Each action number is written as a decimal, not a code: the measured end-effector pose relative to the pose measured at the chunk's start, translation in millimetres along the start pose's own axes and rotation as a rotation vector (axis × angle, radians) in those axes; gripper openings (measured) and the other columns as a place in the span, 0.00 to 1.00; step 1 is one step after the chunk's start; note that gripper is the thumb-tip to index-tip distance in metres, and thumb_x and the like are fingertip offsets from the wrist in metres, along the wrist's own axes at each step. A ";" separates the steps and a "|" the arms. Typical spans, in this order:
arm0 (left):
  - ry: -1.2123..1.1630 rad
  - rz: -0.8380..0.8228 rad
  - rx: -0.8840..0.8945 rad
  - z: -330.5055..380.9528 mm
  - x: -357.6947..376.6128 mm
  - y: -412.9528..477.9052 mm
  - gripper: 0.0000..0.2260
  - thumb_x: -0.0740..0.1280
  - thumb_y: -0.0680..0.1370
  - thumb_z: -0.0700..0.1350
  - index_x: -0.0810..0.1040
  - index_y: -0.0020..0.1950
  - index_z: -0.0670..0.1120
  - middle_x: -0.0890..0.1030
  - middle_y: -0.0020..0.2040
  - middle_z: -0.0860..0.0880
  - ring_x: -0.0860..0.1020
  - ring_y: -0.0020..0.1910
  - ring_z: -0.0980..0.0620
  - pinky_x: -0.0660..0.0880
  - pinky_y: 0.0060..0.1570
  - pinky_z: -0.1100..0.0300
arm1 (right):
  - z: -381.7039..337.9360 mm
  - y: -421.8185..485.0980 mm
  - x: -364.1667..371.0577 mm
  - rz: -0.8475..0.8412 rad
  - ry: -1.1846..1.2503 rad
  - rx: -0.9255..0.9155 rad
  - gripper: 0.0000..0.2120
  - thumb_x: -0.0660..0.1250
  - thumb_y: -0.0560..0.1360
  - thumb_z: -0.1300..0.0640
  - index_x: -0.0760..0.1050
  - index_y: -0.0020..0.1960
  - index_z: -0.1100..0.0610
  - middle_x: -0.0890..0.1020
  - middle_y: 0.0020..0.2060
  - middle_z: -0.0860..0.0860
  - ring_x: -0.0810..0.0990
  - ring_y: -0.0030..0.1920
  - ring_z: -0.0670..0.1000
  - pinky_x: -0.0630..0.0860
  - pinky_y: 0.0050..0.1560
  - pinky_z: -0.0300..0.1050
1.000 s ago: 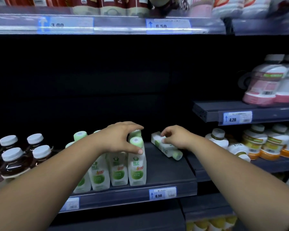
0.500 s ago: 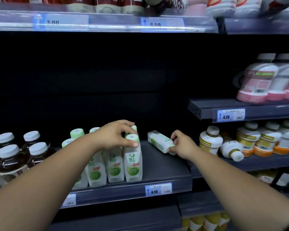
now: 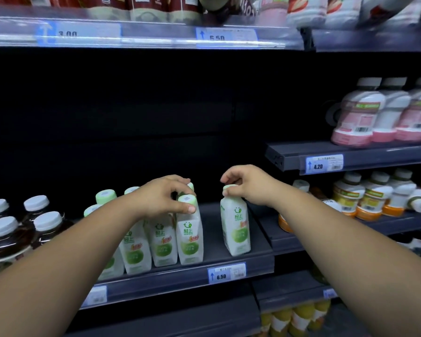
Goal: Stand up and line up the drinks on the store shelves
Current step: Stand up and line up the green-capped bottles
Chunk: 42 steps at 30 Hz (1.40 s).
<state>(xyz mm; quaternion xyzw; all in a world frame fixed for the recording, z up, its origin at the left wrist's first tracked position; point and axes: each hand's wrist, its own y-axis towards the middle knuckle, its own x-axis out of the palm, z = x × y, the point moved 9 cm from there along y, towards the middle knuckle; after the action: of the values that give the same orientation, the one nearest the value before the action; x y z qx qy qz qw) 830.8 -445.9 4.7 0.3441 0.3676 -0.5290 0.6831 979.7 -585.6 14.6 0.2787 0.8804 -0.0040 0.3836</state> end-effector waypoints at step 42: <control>0.038 0.088 -0.333 -75.1 -69.7 -50.7 0.17 0.65 0.80 0.54 0.75 0.69 0.57 0.77 0.67 0.54 0.75 0.63 0.54 0.72 0.65 0.54 | -101.7 38.5 91.3 -0.163 -0.289 0.046 0.22 0.65 0.81 0.45 0.72 0.73 0.48 0.76 0.69 0.48 0.75 0.67 0.50 0.72 0.67 0.48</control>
<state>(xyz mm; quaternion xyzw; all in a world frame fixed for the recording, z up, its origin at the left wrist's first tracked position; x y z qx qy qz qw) 759.2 -359.0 23.9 0.2517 0.4475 -0.4236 0.7463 880.0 -486.0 32.5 0.2114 0.8354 -0.0952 0.4984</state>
